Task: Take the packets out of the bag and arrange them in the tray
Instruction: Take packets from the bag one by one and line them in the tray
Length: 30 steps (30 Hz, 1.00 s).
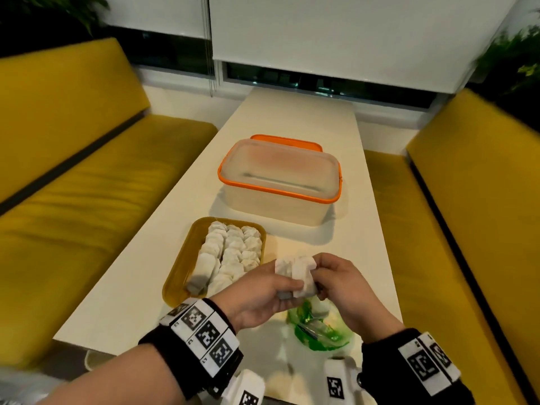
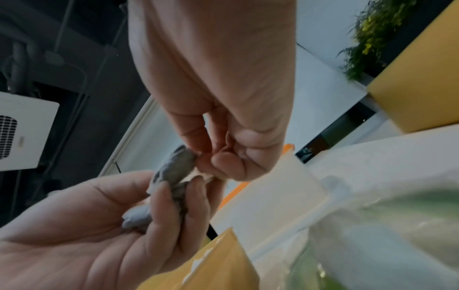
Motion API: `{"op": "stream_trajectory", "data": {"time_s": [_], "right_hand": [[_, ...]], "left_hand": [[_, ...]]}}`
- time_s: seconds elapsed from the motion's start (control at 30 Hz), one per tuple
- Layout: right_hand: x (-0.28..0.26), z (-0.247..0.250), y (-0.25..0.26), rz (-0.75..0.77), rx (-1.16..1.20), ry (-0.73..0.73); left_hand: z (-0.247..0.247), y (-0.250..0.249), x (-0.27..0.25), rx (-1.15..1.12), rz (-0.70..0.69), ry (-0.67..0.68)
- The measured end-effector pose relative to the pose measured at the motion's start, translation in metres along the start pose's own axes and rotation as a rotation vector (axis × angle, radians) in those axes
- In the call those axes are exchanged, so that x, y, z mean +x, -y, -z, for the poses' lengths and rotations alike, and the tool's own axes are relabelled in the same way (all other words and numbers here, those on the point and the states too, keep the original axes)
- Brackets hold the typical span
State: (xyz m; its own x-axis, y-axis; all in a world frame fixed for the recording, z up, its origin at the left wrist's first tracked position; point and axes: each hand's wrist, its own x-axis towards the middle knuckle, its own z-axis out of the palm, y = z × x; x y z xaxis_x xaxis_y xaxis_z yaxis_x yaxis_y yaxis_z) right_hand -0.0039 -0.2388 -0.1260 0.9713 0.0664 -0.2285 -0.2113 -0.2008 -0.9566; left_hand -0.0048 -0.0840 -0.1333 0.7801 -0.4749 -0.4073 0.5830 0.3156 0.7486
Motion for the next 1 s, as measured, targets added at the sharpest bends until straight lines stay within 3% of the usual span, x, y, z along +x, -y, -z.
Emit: {"op": "stream_trajectory", "data": {"time_s": [0.23, 0.33, 0.47, 0.6, 0.73, 1.0], "right_hand": [[-0.008, -0.012, 0.002, 0.08, 0.093, -0.06], [-0.013, -0.012, 0.008, 0.148, -0.001, -0.021], [-0.006, -0.009, 0.008, 0.174, -0.133, -0.086], [0.005, -0.01, 0.012, 0.139, -0.027, -0.131], [0.015, -0.027, 0.02, 0.114, 0.067, -0.166], [0.035, -0.083, 0.046, -0.006, 0.236, -0.142]], "left_hand": [[0.01, -0.005, -0.01, -0.028, -0.129, -0.217], [0.003, -0.008, -0.01, 0.026, -0.128, -0.217], [-0.002, -0.01, -0.004, 0.021, -0.085, -0.196], [0.003, -0.022, 0.002, -0.024, -0.133, -0.161], [0.01, -0.032, 0.0, 0.088, -0.19, -0.076], [0.063, -0.075, -0.007, 0.116, -0.203, -0.173]]}}
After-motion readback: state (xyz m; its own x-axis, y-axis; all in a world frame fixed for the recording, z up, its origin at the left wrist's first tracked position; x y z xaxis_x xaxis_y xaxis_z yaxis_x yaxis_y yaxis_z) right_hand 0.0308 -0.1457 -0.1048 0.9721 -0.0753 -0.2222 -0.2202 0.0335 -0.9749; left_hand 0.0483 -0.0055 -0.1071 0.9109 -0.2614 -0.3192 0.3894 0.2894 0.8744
